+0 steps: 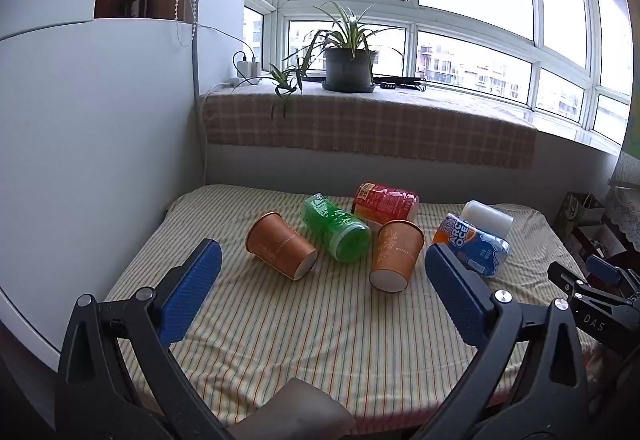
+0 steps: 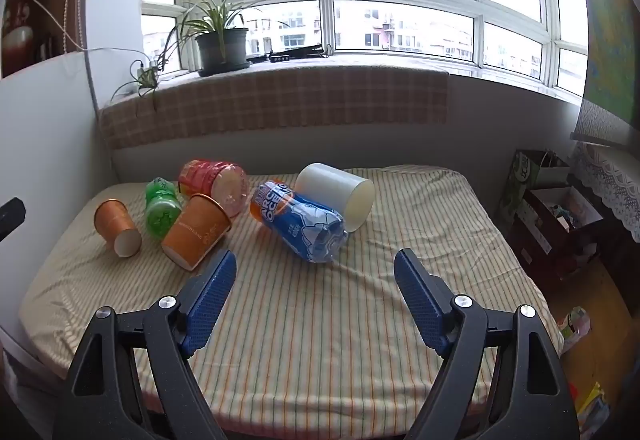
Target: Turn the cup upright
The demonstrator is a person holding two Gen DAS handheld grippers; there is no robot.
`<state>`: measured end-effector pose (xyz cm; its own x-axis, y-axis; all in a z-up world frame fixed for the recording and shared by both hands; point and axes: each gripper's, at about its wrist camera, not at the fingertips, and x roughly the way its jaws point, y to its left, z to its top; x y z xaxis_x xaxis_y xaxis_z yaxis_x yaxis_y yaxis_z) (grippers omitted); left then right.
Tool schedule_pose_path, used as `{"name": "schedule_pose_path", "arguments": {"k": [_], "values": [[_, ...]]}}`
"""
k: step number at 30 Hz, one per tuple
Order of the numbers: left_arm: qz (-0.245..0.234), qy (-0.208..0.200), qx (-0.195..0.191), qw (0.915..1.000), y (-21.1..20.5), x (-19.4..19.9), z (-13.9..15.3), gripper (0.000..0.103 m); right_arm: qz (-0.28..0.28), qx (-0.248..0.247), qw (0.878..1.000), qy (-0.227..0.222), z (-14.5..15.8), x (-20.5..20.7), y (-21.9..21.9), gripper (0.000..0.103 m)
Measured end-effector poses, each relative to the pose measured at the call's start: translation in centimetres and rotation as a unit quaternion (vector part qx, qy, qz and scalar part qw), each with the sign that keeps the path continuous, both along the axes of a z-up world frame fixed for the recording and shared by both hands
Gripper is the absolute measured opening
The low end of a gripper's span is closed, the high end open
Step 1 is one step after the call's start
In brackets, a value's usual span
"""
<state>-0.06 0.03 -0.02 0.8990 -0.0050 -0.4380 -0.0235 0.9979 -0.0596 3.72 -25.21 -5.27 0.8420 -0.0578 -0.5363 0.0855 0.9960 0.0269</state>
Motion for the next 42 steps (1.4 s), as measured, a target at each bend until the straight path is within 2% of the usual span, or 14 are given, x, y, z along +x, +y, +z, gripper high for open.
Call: {"name": "schedule_pose_path", "arguments": {"k": [29,42], "values": [[-0.001,-0.001,0.006,1.0000,-0.2,-0.6,1.1,0.103,-0.016,0.001,1.000,-0.004,0.2,-0.1,-0.1,0.081],[0.001,0.003,0.002,1.0000,0.2,-0.3,0.3,0.103,-0.020,-0.004,1.000,-0.007,0.3,-0.2,0.0,0.081]]}}
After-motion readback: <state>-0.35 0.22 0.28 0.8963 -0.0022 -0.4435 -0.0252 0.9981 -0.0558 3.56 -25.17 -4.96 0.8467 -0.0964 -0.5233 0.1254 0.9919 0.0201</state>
